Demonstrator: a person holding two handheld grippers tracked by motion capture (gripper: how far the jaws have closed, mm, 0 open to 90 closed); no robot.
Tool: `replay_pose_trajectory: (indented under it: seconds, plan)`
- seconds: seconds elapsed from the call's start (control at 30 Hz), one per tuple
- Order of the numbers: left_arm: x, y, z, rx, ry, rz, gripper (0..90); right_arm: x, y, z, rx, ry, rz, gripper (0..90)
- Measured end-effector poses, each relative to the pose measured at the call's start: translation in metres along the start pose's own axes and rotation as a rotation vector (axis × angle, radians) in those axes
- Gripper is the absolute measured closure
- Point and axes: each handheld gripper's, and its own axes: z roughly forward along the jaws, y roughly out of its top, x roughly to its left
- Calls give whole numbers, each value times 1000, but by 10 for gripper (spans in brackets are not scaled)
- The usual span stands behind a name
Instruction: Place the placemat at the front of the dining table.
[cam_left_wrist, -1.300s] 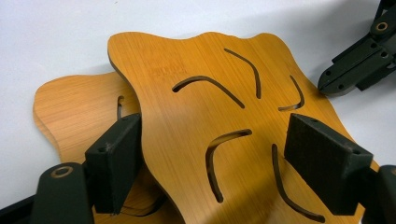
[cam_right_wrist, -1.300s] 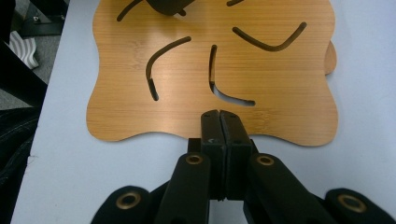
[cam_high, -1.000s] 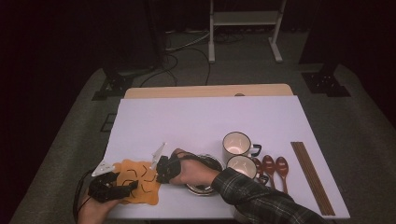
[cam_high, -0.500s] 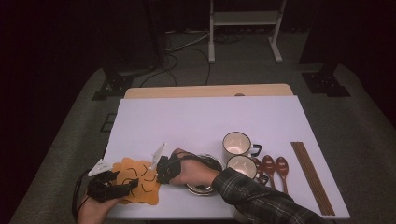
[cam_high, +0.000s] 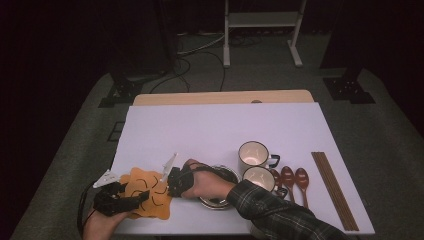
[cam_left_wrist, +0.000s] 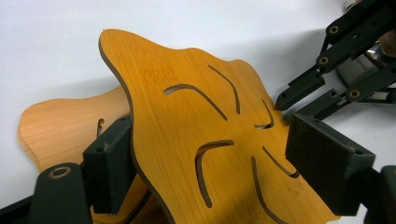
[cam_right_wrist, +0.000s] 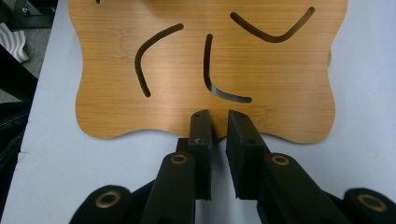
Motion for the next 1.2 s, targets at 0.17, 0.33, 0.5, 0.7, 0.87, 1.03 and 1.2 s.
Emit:
replay_pose_trajectory:
  seconds: [0.17,0.33,0.5,0.7,0.87,1.03,1.2]
  plan:
    - [-1,0,1,6,-6,-9,191,0,0,0,2,2,-1,773]
    - [-2,1,1,16,-3,-12,193,0,0,0,2,2,-2,744]
    - [-1,2,-1,19,10,-12,242,1,0,0,5,10,-2,706]
    - [-1,4,-4,11,18,-18,317,0,0,-4,3,2,-8,660]
    - [-2,6,-6,14,29,-17,352,-4,0,-13,-38,0,18,628]
    - [-4,10,-8,9,39,-15,406,-8,0,-18,-59,-6,37,592]
    - [-5,12,-10,6,45,-21,456,-12,0,-23,-79,-7,53,561]
